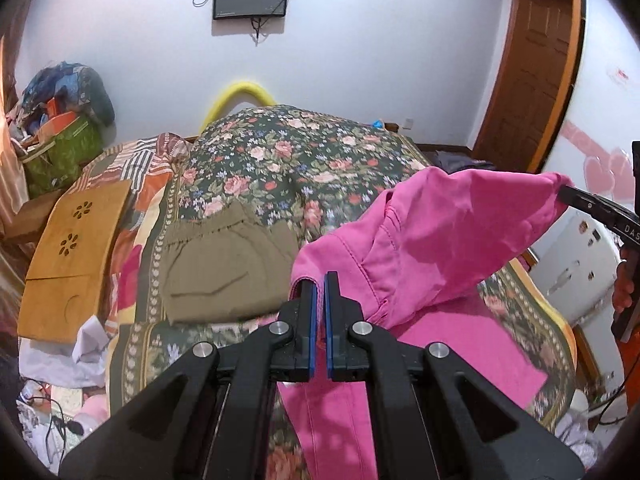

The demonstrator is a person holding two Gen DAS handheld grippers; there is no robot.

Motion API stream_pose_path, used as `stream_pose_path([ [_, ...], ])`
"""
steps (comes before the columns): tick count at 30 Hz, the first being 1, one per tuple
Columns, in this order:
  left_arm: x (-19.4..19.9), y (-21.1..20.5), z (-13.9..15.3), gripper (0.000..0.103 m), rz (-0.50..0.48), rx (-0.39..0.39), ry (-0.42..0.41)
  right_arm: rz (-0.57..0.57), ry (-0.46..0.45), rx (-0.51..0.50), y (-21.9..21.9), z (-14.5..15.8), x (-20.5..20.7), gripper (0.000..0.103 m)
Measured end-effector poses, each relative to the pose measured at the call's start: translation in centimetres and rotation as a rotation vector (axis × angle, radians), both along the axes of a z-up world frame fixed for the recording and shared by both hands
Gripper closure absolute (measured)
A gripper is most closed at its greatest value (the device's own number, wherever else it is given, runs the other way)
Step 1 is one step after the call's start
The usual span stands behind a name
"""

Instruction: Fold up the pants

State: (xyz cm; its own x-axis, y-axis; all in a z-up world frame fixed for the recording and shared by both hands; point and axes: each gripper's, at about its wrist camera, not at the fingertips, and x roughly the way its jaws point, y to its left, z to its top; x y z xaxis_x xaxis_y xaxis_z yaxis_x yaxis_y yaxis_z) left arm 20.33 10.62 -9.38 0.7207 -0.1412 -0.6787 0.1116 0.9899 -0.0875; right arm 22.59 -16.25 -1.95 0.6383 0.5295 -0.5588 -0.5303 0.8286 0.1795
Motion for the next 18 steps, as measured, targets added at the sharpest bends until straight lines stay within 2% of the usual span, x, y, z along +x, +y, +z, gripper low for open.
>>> stream_pose_path([
  [6, -3.6, -0.5, -2.7, 0.101, -0.024, 0.006, 0.042, -0.005, 0.049, -0.003, -1.2, -1.8, -3.8, 0.099],
  [18, -9.1, -1.0, -9.8, 0.101, -0.022, -0.008, 0.169, -0.041, 0.237, 0.032, -3.5, -8.6, -9.8, 0.099],
])
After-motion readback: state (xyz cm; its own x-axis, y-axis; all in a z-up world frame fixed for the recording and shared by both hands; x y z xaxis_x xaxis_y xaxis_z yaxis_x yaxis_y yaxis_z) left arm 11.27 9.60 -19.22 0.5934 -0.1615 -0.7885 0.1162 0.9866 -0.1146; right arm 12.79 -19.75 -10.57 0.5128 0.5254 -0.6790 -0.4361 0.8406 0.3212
